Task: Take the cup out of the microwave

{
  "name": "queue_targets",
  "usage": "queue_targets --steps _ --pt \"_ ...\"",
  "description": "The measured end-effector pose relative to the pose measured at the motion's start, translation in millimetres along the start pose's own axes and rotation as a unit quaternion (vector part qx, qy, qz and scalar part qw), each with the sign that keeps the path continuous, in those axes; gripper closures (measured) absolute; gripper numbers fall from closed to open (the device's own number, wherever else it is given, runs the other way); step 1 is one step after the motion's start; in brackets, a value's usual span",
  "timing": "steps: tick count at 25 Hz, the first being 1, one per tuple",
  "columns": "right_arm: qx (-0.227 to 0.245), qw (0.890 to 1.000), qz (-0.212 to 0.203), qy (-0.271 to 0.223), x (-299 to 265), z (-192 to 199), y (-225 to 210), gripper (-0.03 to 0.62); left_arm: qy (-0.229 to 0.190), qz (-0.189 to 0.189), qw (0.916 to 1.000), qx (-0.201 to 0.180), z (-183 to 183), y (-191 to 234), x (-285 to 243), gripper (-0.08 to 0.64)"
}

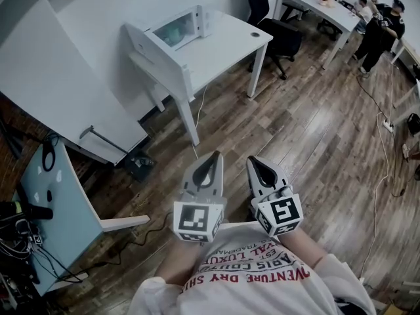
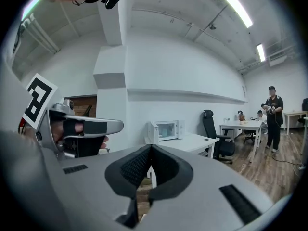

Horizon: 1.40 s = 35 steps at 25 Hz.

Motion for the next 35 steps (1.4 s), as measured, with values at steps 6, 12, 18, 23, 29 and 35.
queue_targets --steps 6,12,18,23,29,35 --pt "0.008 1.000 -0.026 -0.001 -35.7 -10.1 -45.7 0.588 0.005 -0.030 0.9995 0.001 -5.5 3.8 -49.8 0.554" --pt "0.027 0.998 -0.059 -0.004 -79.7 -34.8 -116.4 0.588 0.005 -0.074 0.9971 0.016 -22.3 6.0 -121.2 0.554" --pt "0.034 0.995 -0.093 0.000 -121.0 -56.3 -194.5 0.588 0.011 -0.112 0.9929 0.036 -40.9 1.0 -194.6 0.554" --pt "0.036 0.993 -0.110 0.003 -153.0 -73.2 -252.0 0.588 0.013 -0.128 0.9895 0.067 -54.7 -0.4 -252.0 0.554" --pt "0.039 0.992 -0.118 0.003 -174.7 -83.6 -303.8 0.588 0.003 -0.117 0.9891 0.090 -65.8 -8.3 -305.8 0.554" --pt "0.027 0.992 -0.120 0.011 -202.4 -83.1 -326.6 0.588 0.021 -0.110 0.9901 0.084 -67.8 4.0 -342.0 0.554"
Point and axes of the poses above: the fingertips, and each gripper's own axes: x backward along the fingers, y to its left, z out of its underside, the point moved 9 cm from there along x, backward along the fingers, and after that the axes turned 8 degrees about y, right-handed, at the moved point
